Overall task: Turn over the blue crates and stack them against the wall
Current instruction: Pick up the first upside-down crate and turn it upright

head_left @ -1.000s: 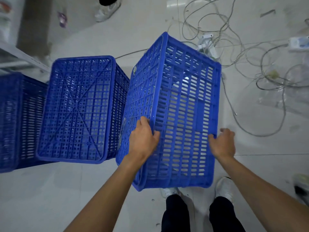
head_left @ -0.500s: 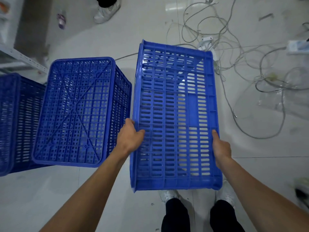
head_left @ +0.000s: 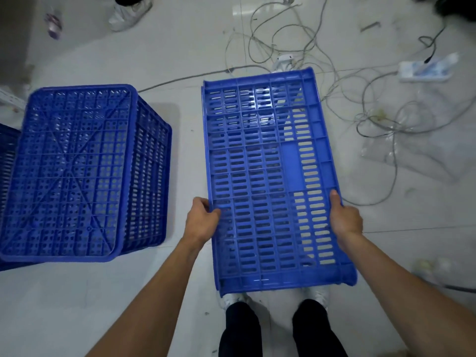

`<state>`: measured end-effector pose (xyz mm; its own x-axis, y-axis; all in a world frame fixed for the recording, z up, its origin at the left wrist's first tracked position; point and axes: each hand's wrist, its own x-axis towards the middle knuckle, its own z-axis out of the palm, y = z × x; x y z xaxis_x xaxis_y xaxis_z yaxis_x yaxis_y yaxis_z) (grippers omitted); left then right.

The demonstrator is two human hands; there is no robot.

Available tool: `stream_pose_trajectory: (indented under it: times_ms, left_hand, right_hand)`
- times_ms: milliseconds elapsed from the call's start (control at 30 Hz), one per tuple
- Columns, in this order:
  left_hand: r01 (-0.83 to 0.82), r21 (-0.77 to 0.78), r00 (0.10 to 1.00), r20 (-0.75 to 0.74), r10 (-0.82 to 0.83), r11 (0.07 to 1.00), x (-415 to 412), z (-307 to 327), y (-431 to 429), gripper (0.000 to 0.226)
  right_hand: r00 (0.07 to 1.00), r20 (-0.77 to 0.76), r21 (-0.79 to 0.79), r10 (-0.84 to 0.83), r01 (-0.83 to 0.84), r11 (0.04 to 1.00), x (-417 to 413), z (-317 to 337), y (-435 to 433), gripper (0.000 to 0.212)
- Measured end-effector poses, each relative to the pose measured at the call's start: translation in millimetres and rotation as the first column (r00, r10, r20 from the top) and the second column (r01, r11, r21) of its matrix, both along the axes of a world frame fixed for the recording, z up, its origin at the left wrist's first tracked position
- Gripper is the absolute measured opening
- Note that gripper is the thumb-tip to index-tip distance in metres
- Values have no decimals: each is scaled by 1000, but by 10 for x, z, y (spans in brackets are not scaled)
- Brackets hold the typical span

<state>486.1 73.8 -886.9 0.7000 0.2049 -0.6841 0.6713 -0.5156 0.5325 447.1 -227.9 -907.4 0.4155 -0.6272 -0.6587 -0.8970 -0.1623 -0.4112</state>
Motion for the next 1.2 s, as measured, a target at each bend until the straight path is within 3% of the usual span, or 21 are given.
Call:
stream_pose_trajectory:
  times_ms: [367,567,700,767,833,900,967,1067,1200]
  left_hand:
    - [-6,39,999,-49,8,999,27,-127,-75,26]
    - [-7,44,991,-134,12,999,140,-120,73,36]
    - [7,0,990,-144,-7,1000,103,-68,115,24]
    - [23,-3,996,-91,-23,1000,59,-5,111,26]
    - [49,69,995,84,-55,996,37,78,108,39]
    - [77,40,963,255,-84,996,8,224,48,29]
    - [144,-18,937,323,-130,989,-30,380,-47,19]
    - [118,-63,948,303,-93,991,-42,392,-136,27]
    - [55,137,982,172,-79,989,67,170,54,29]
  right_hand:
    - [978,144,-19,148,-147,989,-50,212,-48,52]
    - [884,309,-118,350,-329,937,-47,464,365,49]
    - [831,276,-183,484,-449,875,-27,545,687,47]
    - [803,261,-172,536,-508,844,-28,537,847,46]
    - [762,245,-162,599,-577,801,-6,539,1024,45]
    - [715,220,-165,664,-643,748,13,548,1227,42]
    - [661,209,-180,721,-699,692,32,558,1455,35]
    - [583,159,-147,797,-784,603,30,511,1809,30]
    - [532,129,-78,837,-836,544,-34,393,2215,32]
